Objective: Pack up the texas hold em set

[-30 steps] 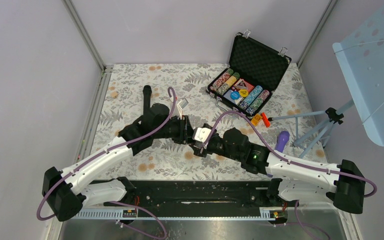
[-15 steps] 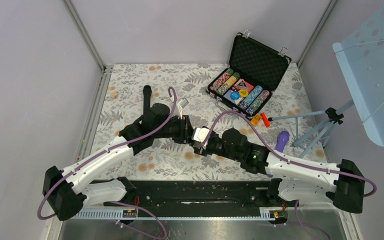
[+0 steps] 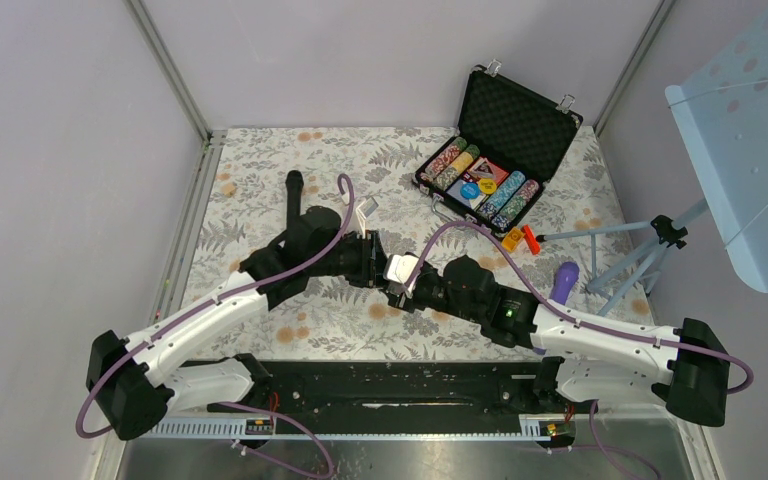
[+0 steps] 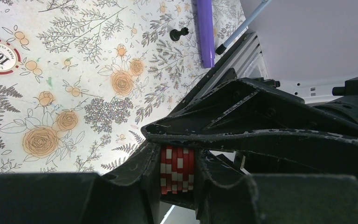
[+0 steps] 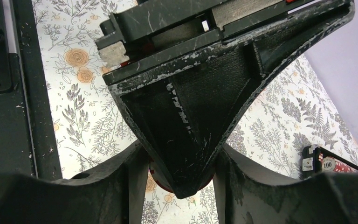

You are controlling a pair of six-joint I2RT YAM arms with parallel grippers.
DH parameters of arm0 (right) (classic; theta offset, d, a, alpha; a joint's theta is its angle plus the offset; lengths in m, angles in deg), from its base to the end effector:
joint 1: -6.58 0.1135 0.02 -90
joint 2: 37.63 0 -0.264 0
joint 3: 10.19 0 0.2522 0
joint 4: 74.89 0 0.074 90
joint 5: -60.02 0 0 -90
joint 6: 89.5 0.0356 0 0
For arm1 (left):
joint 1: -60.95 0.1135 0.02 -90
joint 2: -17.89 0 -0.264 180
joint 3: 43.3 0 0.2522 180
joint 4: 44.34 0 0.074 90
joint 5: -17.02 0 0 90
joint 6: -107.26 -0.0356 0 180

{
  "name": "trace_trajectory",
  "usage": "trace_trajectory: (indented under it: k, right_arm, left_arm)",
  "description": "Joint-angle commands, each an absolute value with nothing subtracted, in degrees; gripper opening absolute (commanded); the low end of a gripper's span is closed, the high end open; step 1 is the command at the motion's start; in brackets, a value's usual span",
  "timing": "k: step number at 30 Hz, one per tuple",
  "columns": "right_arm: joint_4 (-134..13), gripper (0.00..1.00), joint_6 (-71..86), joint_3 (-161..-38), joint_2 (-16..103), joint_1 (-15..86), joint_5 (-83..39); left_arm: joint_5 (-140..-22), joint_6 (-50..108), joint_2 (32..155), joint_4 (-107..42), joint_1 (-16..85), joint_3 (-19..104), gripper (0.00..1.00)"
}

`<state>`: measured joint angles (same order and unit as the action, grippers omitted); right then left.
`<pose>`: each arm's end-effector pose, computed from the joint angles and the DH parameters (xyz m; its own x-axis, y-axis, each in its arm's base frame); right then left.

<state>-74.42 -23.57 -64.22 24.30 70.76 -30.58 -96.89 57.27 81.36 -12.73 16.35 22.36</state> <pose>0.1110 0.2285 0.2958 0.3074 -0.3011 -0.9027 -0.8436 0.3527 -0.4049 0.1657 -0.1836 0.3070 -0.8422 0.0051 -0.5392 0.4593 0.5304 -0.7125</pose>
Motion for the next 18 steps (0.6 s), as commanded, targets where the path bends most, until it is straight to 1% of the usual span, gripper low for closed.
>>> trace_trajectory:
  k: [1,4,10,12,18]
  right_arm:
    - [-77.18,0.0,-23.06,-66.66,24.4,71.0,-31.7]
    - [-76.95,0.0,-22.96,-66.58,24.19,71.0,-31.61]
    - [-76.84,0.0,-22.84,-66.51,24.17,71.0,-31.66]
    - [-76.64,0.0,-22.75,-66.64,24.2,71.01,-31.72]
    - [-76.07,0.0,-22.59,-66.81,24.17,71.0,-31.46]
  left_arm:
    - [-99.01,58.52,81.53,-16.94,15.95,22.09,0.23]
    - [-99.08,58.65,81.6,-17.28,15.95,21.88,0.26]
    - [-99.21,58.74,81.78,-17.5,15.86,21.84,0.26]
    - [-99.24,58.74,81.86,-17.48,15.87,21.92,0.3]
    - [-99.35,58.83,82.14,-17.5,15.86,21.96,0.31]
